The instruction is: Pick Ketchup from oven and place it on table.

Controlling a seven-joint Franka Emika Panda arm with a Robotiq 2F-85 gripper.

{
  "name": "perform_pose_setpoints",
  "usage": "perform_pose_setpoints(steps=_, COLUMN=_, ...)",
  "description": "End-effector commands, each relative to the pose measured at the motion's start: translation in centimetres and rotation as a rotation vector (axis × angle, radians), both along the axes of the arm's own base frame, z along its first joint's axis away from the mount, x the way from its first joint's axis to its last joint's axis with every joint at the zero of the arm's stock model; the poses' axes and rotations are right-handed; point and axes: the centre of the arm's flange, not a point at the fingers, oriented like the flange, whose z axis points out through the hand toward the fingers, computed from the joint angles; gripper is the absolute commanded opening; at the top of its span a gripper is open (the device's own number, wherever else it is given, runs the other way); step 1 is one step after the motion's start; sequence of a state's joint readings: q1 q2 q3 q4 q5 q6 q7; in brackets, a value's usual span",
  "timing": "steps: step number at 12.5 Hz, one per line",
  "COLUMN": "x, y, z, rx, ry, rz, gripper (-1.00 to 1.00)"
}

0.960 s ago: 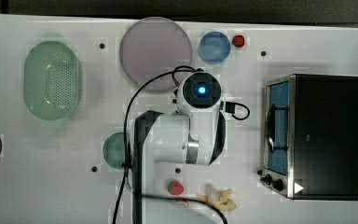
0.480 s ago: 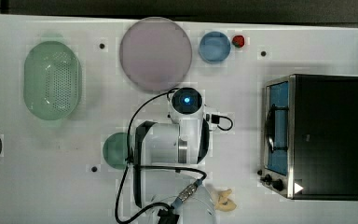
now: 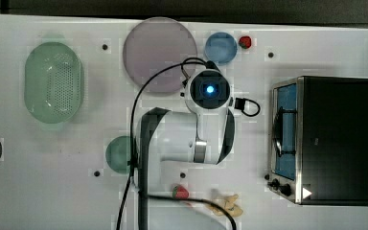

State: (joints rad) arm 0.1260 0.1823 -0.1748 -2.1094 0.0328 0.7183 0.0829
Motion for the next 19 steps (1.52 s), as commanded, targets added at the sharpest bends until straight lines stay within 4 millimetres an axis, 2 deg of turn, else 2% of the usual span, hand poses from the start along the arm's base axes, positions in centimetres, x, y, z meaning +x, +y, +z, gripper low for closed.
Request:
perform_pose_setpoints(steps=1, x=2.6, y=0.2, z=17.7, rx=0.022, ry=-0.147, rz=-0.024, gripper=1.0)
perform_pose_setpoints(steps=4, x=2.7, y=0.1, z=22.0, rx=0.019, ry=-0.124, rz=-0.027, gripper=1.0)
perform_pose_setpoints(steps=7, x=1.5, y=-0.4, z=24.5, rx=0.01, ry=-0.03, rz=-0.032, gripper=1.0)
perform_pose_setpoints(steps=9, x=0.6, y=-0.4, z=24.8, rx=0.008, ry=0.046, rz=-0.033, gripper=1.0)
perform_pose_setpoints(steps=19, x=0.7, y=-0.2, z=24.3, rx=0.008, ry=0.055, rz=-0.028, gripper=1.0)
